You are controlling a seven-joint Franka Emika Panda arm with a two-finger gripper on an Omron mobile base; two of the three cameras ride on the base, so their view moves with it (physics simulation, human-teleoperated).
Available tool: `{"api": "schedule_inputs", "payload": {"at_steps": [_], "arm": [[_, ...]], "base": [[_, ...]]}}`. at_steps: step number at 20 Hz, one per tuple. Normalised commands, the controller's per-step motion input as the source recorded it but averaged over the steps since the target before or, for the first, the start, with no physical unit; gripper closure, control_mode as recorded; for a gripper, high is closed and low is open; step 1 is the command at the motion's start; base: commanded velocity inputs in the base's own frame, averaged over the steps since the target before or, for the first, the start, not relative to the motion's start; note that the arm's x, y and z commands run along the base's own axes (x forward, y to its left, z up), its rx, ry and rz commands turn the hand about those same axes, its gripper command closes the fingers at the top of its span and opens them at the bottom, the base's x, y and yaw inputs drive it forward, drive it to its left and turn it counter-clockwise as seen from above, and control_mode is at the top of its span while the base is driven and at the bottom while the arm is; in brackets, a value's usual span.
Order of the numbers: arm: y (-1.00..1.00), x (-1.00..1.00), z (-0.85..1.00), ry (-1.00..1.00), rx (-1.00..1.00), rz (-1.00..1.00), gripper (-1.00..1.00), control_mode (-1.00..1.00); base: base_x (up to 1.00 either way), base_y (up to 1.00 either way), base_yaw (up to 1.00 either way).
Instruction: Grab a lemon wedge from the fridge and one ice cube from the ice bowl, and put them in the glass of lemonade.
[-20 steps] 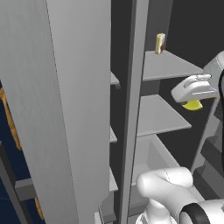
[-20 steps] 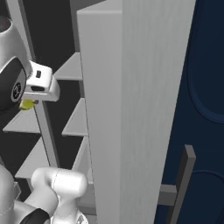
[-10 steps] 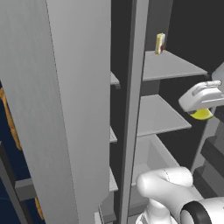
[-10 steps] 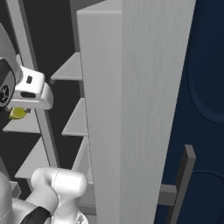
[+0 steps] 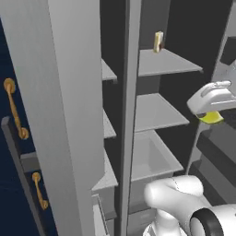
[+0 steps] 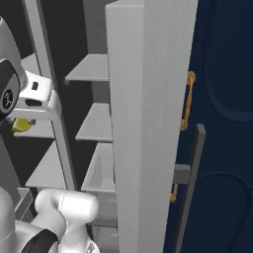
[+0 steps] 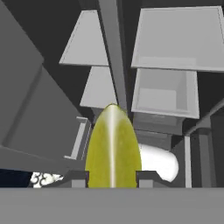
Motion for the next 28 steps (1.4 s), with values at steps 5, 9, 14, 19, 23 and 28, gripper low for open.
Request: {"api": "schedule_inputs", "payload": {"at_steps": [5,9,14,19,23,28], "arm": [[0.0,0.0,0.0,0.0,0.0,0.0,1.0,1.0],[0.0,0.0,0.0,0.0,0.0,0.0,1.0,1.0],[0.0,0.0,0.0,0.0,0.0,0.0,1.0,1.0],[0.0,0.0,0.0,0.0,0.0,0.0,1.0,1.0],[0.0,0.0,0.0,0.0,0.0,0.0,1.0,1.0],[0.0,0.0,0.0,0.0,0.0,0.0,1.0,1.0]], "base": [[-1.0,-0.17,-0.05],[-1.0,-0.12,0.0],[-1.0,0.0,0.09],[-0.74,0.42,0.66],[-0.06,0.57,0.91],[0.11,0.72,0.65]]}}
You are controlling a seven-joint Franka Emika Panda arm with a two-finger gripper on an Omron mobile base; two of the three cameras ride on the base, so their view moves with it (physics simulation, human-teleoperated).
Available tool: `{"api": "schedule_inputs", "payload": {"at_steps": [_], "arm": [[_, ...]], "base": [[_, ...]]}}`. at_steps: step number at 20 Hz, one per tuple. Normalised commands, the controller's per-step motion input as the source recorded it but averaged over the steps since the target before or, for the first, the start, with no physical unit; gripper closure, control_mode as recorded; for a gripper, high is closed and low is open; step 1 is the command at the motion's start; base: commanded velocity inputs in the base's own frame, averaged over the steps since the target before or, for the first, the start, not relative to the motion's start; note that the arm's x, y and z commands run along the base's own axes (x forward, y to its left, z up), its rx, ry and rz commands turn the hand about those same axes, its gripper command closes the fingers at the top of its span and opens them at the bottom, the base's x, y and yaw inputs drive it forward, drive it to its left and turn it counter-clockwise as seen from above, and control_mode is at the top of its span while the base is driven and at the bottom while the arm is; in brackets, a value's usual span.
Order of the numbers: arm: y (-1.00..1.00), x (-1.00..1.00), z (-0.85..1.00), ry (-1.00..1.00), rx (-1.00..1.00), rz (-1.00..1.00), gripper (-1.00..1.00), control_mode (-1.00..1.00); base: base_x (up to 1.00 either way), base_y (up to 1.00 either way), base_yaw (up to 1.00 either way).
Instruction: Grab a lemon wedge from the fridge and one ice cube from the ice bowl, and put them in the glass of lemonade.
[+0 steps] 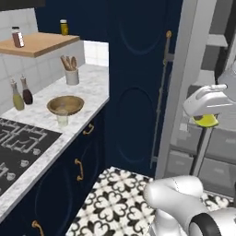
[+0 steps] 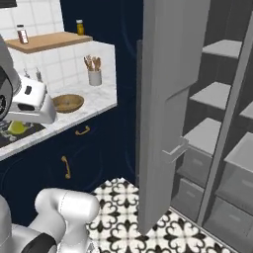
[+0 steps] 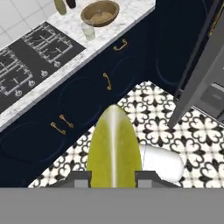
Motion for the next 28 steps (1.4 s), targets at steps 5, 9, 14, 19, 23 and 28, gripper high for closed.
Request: {"api": "schedule_inputs", "payload": {"at_steps": [5,9,14,19,23,28], "arm": [[0.0,0.0,0.0,0.0,0.0,0.0,1.0,1.0],[0.0,0.0,0.0,0.0,0.0,0.0,1.0,1.0],[0.0,0.0,0.0,0.0,0.0,0.0,1.0,1.0],[0.0,0.0,0.0,0.0,0.0,0.0,1.0,1.0],[0.0,0.0,0.0,0.0,0.0,0.0,1.0,1.0],[0.0,0.0,0.0,0.0,0.0,0.0,1.0,1.0]], "base": [[0.65,0.68,0.12],[1.0,0.56,-0.02],[0.99,0.05,0.01],[0.78,0.0,0.08],[0.0,0.05,0.06],[0.0,0.01,0.01]]}}
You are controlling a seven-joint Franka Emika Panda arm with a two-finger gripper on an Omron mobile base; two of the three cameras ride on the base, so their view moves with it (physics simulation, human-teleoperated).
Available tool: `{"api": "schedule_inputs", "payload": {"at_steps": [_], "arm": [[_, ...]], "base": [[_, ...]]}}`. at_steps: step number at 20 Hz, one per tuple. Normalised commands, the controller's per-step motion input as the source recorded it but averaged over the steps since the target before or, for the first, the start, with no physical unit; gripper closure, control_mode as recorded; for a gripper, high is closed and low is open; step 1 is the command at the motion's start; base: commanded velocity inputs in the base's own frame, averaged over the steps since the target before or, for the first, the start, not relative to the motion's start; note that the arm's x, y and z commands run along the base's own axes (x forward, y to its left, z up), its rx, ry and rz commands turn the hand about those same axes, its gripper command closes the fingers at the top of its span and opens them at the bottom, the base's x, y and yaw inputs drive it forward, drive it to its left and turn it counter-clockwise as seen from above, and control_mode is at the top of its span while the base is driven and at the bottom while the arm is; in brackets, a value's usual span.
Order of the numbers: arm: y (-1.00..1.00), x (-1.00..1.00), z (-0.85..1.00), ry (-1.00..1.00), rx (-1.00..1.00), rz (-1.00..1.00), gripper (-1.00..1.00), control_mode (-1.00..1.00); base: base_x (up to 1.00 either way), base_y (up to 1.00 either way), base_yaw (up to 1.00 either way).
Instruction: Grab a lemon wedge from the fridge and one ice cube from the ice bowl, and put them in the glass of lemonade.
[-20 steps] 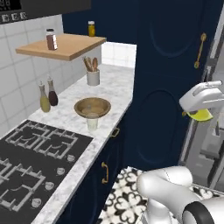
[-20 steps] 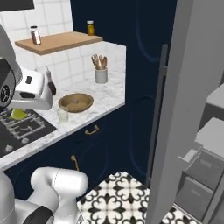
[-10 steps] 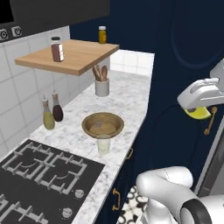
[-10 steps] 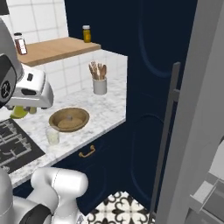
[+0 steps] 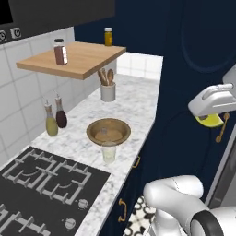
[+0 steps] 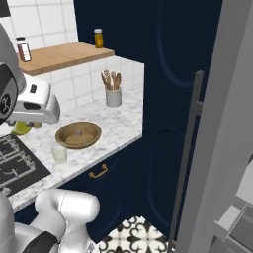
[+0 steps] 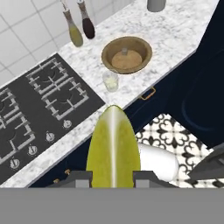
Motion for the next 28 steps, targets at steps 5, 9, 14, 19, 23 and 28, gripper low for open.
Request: {"api": "schedule_inputs", "payload": {"at_steps": [5,9,14,19,23,28], "arm": [[0.17,0.17,0.0,0.11,-0.02,0.0,1.0,-1.0],[0.83,0.79,-0.09,0.45,-0.15,0.0,1.0,-1.0],[0.68,0.76,-0.5,0.18,-0.1,0.03,1.0,-1.0],[0.17,0.7,-1.0,0.04,-0.01,0.06,1.0,-1.0],[0.0,0.53,-0.9,-0.05,0.03,0.03,1.0,-1.0],[0.11,0.37,-0.43,-0.16,0.02,0.07,1.0,-1.0]], "base": [[0.0,0.0,0.0],[0.0,0.0,0.0],[0.0,0.0,0.0],[0.0,0.0,0.0],[0.0,0.0,0.0],[0.0,0.0,0.0]]}}
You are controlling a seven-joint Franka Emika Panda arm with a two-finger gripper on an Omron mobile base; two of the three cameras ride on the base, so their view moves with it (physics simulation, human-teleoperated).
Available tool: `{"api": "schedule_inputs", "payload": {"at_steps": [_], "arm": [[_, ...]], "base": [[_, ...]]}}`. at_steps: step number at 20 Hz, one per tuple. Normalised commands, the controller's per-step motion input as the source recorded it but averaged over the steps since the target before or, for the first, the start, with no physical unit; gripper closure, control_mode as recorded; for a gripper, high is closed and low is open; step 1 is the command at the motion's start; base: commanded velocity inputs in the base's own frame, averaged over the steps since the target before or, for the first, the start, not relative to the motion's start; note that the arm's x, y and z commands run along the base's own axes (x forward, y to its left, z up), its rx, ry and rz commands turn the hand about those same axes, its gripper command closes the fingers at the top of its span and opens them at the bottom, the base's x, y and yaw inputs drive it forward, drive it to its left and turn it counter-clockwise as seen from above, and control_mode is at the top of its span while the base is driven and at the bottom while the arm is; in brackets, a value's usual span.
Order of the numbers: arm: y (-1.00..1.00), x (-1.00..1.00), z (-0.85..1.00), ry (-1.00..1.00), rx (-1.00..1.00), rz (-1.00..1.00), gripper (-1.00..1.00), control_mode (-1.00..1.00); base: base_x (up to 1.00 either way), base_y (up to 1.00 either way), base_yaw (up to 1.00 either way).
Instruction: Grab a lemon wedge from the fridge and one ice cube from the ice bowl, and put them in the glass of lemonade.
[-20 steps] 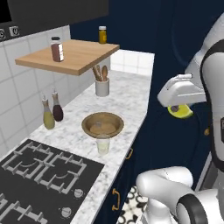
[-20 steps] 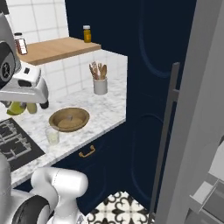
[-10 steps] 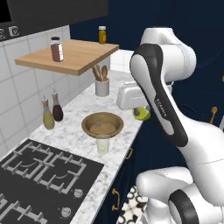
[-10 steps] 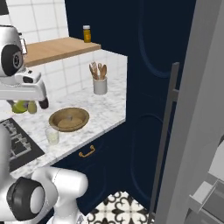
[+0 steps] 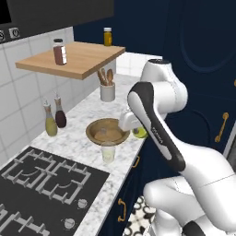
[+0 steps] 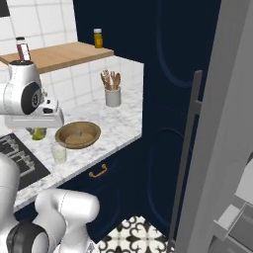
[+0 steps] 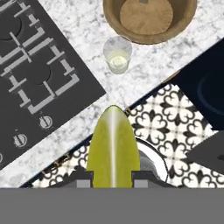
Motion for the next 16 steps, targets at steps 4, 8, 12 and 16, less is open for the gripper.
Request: {"api": "schedule_inputs", "payload": {"at_steps": [4,8,12,16], "arm": [[0.34,0.64,-0.3,-0.05,0.0,0.08,1.0,-1.0],[0.27,0.89,-0.39,0.0,0.0,0.06,1.0,-1.0],[0.32,0.81,-0.5,0.03,0.0,0.04,1.0,-1.0],[0.3,0.51,-0.59,0.24,0.0,0.04,1.0,-1.0]], "base": [[0.0,0.0,0.0],[0.0,0.0,0.0],[0.0,0.0,0.0],[0.0,0.0,0.0]]}}
